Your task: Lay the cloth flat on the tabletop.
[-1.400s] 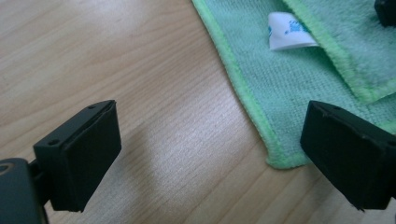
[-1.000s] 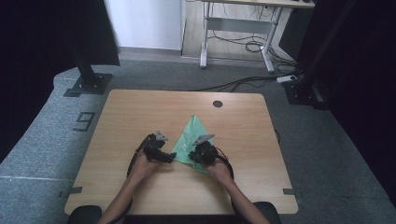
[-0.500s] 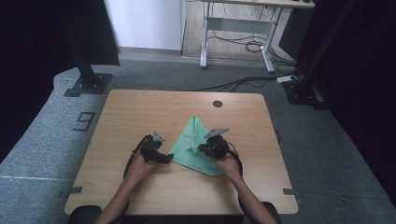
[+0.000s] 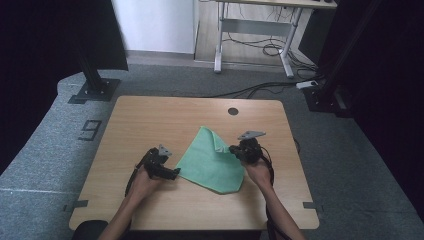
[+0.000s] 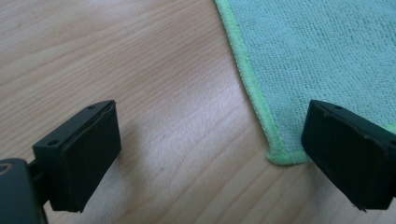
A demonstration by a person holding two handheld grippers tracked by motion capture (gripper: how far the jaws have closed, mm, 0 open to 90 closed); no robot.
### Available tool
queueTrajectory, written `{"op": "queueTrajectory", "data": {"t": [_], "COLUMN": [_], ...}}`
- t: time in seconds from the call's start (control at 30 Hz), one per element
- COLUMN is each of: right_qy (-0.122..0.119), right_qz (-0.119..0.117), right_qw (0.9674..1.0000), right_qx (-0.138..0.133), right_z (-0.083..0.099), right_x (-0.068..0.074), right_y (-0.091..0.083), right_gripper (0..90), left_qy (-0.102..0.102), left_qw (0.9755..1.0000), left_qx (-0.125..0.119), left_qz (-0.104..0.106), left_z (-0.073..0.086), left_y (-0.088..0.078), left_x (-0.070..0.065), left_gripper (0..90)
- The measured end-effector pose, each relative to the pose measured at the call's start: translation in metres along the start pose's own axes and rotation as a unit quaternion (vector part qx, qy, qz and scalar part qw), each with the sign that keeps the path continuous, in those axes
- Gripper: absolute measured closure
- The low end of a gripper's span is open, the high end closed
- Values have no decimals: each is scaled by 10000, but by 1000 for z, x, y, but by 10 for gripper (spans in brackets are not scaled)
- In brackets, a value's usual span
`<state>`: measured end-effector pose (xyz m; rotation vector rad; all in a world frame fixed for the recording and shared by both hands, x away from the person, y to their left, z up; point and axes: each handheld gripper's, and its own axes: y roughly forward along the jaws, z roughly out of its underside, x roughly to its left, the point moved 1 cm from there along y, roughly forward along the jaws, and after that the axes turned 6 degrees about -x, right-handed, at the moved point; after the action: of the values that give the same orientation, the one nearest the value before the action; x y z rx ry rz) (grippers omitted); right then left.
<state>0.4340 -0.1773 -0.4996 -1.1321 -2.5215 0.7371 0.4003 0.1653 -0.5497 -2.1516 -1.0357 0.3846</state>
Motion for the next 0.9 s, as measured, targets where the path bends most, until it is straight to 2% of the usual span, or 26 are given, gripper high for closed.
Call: {"op": "queueTrajectory", "data": {"t": [0.3, 0.53, 0.73, 0.83, 0.87, 0.9], "right_qy": [308, 446, 513, 531, 531, 560], "right_qz": [283, 404, 505, 669, 669, 695], "right_qw": [9991, 9982, 9974, 9963, 9963, 9960], "right_qx": [5, 49, 78, 25, 25, -2], "right_z": [13, 20, 25, 26, 26, 27], "right_x": [-26, -36, -43, -46, -46, -48], "right_y": [-4, -2, -3, -8, -8, -12], "right_gripper": [837, 821, 772, 696, 696, 654], "left_qy": [48, 141, 109, 240, 240, 311], "left_qw": [10000, 9999, 9999, 9996, 9996, 9995], "left_qx": [19, 53, 67, 65, 65, 57], "left_qz": [-15, -9, 68, 119, 119, 76], "left_z": [12, 17, 19, 18, 18, 15], "left_y": [-14, -20, -22, -24, -24, -24], "left_x": [-4, -10, -14, -15, -15, -15], "left_gripper": [49, 59, 70, 102, 108, 113]}}
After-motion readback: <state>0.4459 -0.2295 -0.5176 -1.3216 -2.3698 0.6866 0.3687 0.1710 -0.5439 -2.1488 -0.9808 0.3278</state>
